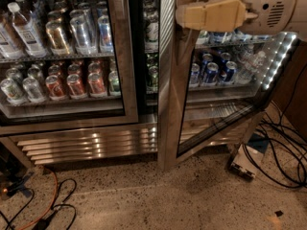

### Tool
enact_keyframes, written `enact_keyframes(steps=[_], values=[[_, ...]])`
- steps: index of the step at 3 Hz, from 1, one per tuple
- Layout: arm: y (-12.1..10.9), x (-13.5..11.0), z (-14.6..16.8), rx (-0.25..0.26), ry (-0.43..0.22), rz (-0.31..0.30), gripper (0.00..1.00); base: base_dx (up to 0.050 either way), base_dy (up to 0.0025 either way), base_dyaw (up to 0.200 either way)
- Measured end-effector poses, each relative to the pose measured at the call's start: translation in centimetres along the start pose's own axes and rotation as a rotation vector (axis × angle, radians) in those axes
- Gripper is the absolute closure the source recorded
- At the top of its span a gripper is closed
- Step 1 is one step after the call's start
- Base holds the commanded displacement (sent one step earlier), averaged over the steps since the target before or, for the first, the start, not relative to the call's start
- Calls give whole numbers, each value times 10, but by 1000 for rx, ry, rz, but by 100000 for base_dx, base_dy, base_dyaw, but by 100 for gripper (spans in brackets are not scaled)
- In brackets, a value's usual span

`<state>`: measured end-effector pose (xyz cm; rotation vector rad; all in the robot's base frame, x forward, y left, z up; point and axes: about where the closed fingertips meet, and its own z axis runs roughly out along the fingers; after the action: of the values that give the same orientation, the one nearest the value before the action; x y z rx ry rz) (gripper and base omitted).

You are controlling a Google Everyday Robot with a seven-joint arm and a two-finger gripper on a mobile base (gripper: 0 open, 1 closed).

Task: Open right fridge door

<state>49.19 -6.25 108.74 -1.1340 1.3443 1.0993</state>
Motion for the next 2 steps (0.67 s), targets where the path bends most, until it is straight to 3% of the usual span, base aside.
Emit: enact_keyframes(steps=[1, 2], values=[[5, 0, -3, 4, 5, 3, 0, 0, 0, 0], [5, 0, -3, 5, 7, 3, 0, 0, 0, 0]])
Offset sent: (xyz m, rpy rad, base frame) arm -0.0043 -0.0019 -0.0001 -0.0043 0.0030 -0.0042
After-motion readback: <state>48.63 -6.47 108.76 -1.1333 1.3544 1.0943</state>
